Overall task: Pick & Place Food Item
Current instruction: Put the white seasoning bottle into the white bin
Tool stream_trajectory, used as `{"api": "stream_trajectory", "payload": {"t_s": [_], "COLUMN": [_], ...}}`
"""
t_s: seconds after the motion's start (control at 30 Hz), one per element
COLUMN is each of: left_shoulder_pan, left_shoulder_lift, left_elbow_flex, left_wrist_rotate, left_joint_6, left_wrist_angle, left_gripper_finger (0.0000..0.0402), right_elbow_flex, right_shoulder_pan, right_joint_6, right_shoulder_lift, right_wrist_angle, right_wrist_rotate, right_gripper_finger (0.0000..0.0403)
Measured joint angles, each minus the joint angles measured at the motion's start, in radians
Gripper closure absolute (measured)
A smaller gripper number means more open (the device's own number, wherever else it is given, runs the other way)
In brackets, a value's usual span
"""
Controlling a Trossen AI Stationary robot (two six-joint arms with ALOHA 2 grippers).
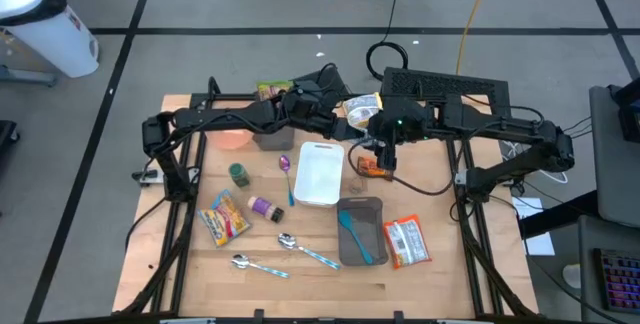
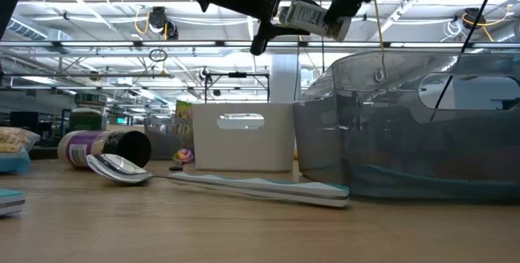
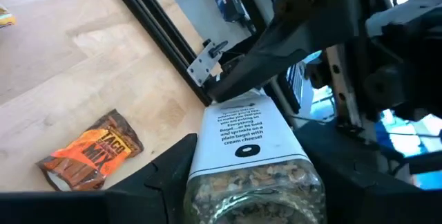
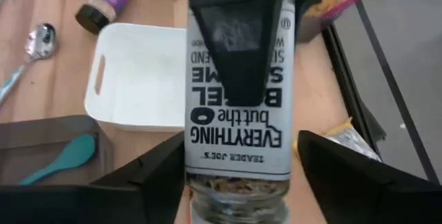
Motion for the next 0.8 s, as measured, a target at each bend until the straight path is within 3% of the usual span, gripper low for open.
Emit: {"api": "stream_trajectory", "payload": {"t_s": [0.2,0.53,0.63,0.8], "left_shoulder_pan": [0.013,0.077,0.096,0.105], "left_shoulder_lift": [-0.004,-0.071,-0.107,-0.157], "left_elbow_flex": [0.000,-0.002,-0.002,0.000], "left_wrist_rotate": [0.012,0.041,0.039,0.033], "left_joint_6": [0.031,0.110,0.143,0.202], "left_wrist_angle": [0.001,0.033,0.046,0.091], "left_gripper_finger": [0.0191,0.0192,0.0193,0.0193], "right_elbow_flex": [0.000,0.000,-0.023,-0.155], "right_shoulder_pan": [-0.006,-0.107,-0.161,-0.255], "right_joint_6": [-0.009,0.089,0.166,0.365], "right_shoulder_lift": [-0.065,-0.217,-0.249,-0.292], "right_wrist_angle": [0.012,0.058,0.125,0.404], "right_wrist_rotate": [0.007,0.001,-0.093,-0.318], "right_gripper_finger": [0.0117,0.0137,0.0140,0.0141]}}
